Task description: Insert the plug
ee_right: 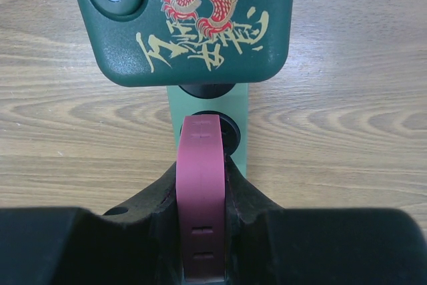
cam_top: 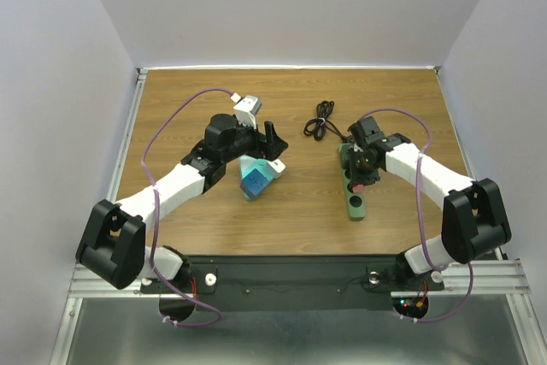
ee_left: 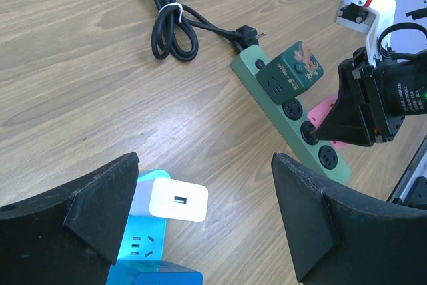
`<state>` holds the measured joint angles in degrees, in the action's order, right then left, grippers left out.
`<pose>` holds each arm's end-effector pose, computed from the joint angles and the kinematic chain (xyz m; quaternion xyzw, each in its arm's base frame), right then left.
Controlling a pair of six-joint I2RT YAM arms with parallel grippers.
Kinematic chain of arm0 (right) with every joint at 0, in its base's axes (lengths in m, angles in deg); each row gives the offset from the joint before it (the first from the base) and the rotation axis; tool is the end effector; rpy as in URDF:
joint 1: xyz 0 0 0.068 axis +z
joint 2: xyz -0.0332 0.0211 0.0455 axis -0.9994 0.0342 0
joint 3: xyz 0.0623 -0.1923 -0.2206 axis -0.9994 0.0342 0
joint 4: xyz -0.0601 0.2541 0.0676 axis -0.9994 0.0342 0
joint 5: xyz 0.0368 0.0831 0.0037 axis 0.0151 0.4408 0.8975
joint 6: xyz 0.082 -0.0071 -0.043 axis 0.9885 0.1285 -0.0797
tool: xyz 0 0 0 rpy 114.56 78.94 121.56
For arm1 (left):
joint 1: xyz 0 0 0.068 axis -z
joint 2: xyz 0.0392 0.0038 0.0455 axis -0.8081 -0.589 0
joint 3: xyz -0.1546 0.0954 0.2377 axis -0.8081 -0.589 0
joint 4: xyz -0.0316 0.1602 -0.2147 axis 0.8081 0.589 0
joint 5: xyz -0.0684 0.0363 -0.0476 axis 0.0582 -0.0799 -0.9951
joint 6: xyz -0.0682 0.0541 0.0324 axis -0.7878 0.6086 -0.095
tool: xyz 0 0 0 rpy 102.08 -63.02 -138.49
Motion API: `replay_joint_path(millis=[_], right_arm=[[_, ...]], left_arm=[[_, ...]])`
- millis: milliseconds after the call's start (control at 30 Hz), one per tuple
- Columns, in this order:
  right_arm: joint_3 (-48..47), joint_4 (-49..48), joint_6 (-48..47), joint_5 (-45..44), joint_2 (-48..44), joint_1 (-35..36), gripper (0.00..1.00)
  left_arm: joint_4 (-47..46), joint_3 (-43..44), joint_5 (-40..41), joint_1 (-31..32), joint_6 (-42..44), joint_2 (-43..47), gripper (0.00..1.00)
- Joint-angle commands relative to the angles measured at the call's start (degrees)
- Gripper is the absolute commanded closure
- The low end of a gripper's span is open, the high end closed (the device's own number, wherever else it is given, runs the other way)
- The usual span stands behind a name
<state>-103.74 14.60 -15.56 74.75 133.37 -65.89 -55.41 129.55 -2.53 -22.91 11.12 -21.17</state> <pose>0.2762 0.1047 0.1892 -0.0086 0.9845 0.0228 0.1736 0.2863 -0.2032 0.2950 0.1959 0.7404 -0.3702 0.5257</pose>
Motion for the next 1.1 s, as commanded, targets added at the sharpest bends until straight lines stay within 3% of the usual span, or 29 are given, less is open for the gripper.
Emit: replay_joint_path(millis=[0,1067], right_arm=[[-0.7,-4.4,-0.4,-2.5,0.4,0.3,1.00],[-3.9,-5.1,-1.1,-2.7,0.0,0.3,1.00]], left_arm=[[-1.7,-0.8,-1.0,-0.5,1.2,2.2,0.08],[-1.8,-0.9,-2.1,-0.7,1.4,1.1,0.08]])
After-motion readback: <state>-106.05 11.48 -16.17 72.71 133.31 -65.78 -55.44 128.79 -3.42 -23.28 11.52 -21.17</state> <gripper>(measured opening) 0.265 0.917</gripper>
